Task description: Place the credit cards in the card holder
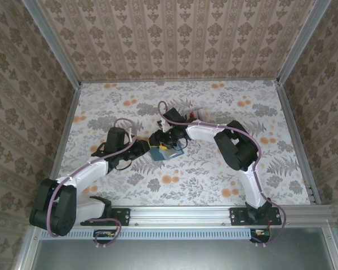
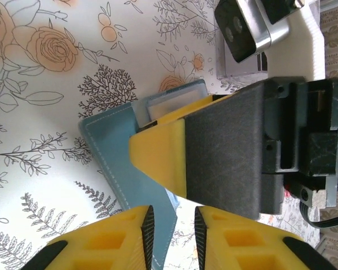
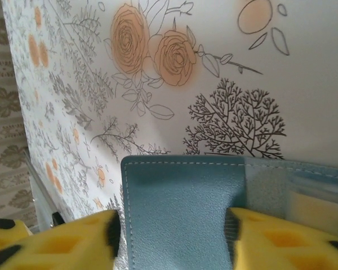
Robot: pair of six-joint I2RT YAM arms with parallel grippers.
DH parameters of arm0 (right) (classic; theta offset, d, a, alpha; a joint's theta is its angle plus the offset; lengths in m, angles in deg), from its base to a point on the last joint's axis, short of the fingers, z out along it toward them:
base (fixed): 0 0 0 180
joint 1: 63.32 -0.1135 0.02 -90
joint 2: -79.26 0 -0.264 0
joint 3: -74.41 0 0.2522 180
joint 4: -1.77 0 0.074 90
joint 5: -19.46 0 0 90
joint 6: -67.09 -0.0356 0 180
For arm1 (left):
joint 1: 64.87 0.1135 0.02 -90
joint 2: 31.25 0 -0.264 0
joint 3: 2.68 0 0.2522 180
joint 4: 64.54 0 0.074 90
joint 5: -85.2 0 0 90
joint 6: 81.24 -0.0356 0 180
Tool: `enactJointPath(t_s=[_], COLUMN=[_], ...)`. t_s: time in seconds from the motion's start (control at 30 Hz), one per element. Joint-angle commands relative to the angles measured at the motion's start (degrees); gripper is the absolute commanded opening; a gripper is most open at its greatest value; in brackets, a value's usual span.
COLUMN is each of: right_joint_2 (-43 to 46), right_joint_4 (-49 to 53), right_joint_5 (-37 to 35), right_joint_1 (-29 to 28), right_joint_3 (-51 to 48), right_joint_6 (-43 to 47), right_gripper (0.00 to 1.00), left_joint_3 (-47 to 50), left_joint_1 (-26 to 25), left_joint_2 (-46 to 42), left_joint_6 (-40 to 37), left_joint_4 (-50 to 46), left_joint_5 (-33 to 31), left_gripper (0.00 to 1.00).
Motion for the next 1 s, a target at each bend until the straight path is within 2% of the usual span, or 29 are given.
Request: enactJointPath(t_s=[0.0,0.03,0.17,0.23,0.33,0.57,0.7,0.8,0.97], right_joint_2=[0.0,-0.1,0.0,0.5,0.9,1.6,3.9,7.4,12.1], right_joint_4=[-3.4,-2.9,0.1,2.7,4.4,1.7,-0.3,3.5,10.4], right_joint_5=[1.1,0.0,-4.5,-7.3,-9.4,-8.0,-6.4,-9.6,-15.3], right_joint_1=[0.3,0.2,0.0,-0.2,-0.3,-0.5,-0.4,0.1,2.5], right_joint_3=[-2.7,-2.9,-3.1,-2.7,-3.0,-3.7,-4.0,-4.1,-6.7], right_joint_6=[-5.7,-5.7,-4.3,-2.4,-1.0,-2.1,-2.2,0.7,5.9], right_gripper=[0.28,0.20,0.10,0.08,0.08,0.09,0.16,0.24,0.25], left_joint_3=[0.3,0.6,1.2,0.6,-1.0,-3.2,-2.9,-1.7,-1.1], left_joint_1=[-0.1,-0.3,-0.5,-0.4,-0.7,-2.4,-2.2,-1.9,-1.3], left_joint_2=[1.6,2.1,2.7,3.5,5.9,16.7,22.9,24.8,24.9], left_joint_6=[2.8,3.5,4.6,4.5,4.8,5.2,5.3,6.0,5.7], left_joint_4=[2.3,2.7,3.1,2.6,2.5,7.1,10.1,11.9,11.6], left_joint_5=[0.5,0.2,-0.8,-0.7,-0.1,1.6,2.5,2.5,2.3], left_gripper=[0.26,0.25,0.24,0.23,0.22,0.20,0.19,0.18,0.18])
